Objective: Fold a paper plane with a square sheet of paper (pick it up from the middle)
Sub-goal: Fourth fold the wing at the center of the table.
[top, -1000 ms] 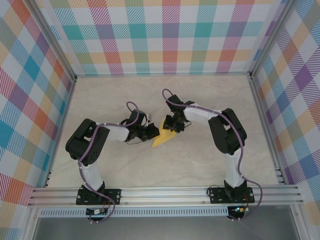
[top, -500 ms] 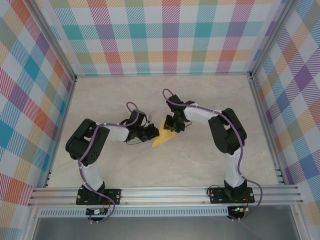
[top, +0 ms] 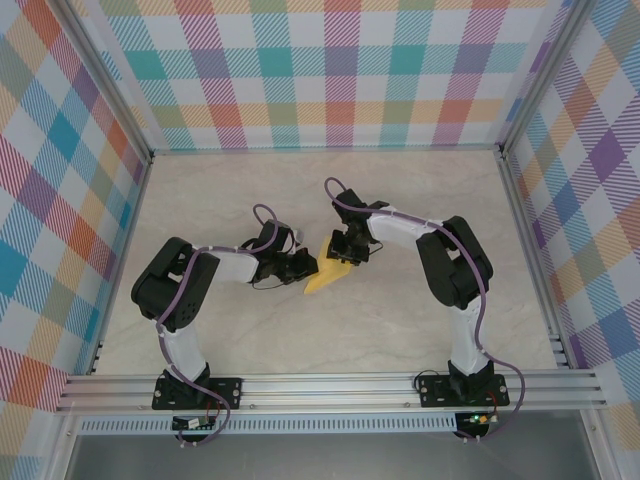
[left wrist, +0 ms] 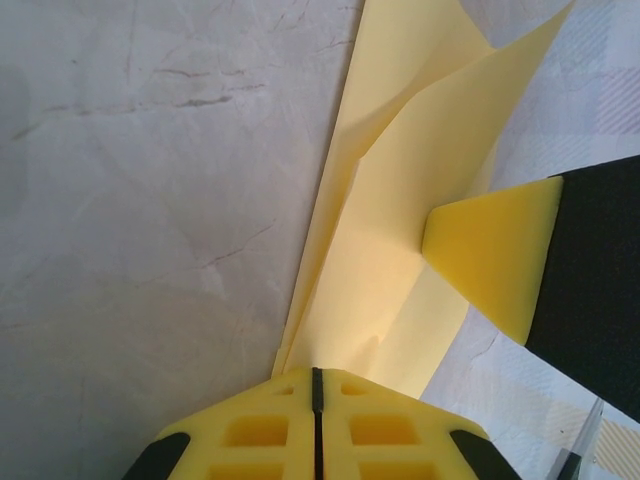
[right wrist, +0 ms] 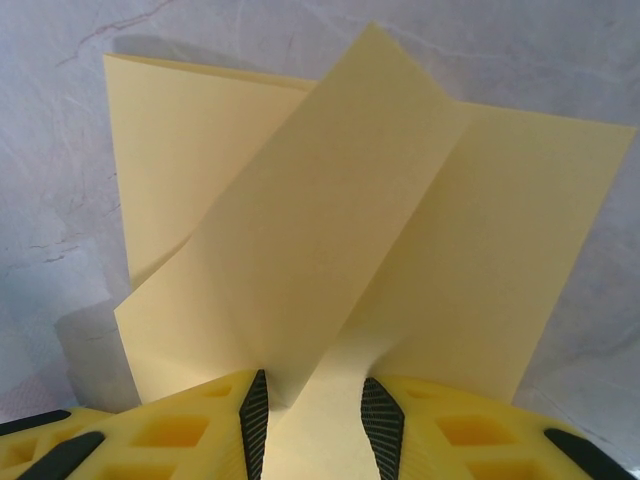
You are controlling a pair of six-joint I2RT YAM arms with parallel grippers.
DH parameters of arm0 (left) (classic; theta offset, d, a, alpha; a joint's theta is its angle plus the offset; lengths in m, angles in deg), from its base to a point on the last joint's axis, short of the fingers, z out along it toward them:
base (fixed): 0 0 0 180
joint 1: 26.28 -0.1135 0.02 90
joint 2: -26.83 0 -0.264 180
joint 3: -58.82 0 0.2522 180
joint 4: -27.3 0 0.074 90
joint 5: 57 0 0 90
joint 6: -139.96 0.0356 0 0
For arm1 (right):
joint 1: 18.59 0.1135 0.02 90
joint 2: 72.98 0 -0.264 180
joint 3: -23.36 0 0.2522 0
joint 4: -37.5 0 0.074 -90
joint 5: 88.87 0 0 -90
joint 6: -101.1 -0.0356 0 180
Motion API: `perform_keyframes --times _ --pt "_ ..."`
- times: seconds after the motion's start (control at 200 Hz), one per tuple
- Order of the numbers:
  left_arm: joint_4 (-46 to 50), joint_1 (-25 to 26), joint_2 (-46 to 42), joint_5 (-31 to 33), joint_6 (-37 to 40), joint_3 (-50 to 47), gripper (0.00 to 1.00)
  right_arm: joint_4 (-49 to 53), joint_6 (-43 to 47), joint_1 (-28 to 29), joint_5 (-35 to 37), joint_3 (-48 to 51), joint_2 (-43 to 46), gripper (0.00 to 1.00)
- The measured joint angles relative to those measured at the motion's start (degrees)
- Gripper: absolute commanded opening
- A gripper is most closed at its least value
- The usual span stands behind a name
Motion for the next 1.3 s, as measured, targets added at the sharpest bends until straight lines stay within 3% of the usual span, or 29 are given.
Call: perform_keyframes --times 0.555,0.885,1.075,1.165,1.3 --pt "1.9 0.0 0.1 0.1 1.9 0.8 0.05 0.2 0.0 0.0 -0.2 -0.2 0.3 0.37" --pt "6.8 0.1 0.4 0.2 6.5 3.2 0.04 -7.1 0.4 0.0 -0.2 7.0 6.5 0.41" --pt "7.2 0.3 0.5 0.2 7.6 3.5 0.04 -16.0 1.2 -0.1 -3.2 14.6 14.5 0.25" --pt "7.7 0.3 0.7 0.2 7.9 3.8 0.03 -19.0 1.8 -0.1 -6.3 15.1 14.3 0.14" --pt "8.4 0.3 0.7 0.4 8.1 4.1 0.03 -22.7 1.9 0.0 -9.9 15.2 11.3 0.09"
